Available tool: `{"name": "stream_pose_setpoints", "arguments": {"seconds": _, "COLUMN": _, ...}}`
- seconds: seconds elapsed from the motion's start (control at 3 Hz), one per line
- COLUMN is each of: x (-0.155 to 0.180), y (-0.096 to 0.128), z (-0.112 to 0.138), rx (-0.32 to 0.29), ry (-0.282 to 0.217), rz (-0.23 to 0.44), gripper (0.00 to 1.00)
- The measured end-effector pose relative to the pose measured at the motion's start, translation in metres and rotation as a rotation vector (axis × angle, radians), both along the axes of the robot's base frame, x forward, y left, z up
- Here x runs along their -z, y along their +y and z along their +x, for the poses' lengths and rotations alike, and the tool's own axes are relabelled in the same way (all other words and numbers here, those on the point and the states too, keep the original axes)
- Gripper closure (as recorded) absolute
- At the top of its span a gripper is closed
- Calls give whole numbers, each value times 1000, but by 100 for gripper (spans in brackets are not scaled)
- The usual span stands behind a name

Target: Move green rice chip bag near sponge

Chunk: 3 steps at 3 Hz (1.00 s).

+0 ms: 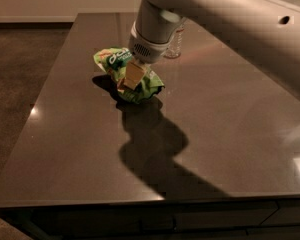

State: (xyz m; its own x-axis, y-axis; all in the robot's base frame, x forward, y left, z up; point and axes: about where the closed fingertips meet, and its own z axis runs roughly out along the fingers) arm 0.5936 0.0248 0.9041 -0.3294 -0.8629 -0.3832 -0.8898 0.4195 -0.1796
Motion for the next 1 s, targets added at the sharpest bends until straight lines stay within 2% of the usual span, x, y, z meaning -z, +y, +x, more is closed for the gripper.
{"name": "stream_pose_setpoints", "arguments": {"seconds": 0.33, "x": 3, "y": -5, "z": -3, "rx": -10, "ry": -7, "rz": -5, "gripper": 13}}
{"name": "stream_pose_setpoints", "arguments": {"seconds": 0.67, "x": 4, "y": -5, "z": -4, "rx": -12, "ry": -7, "rz": -6, "gripper": 0}}
{"name": "stream_pose_setpoints", "arguments": {"seconds": 1.0, "x": 4, "y": -5, "z": -4, "rx": -12, "ry": -7, "rz": -6, "gripper": 0}}
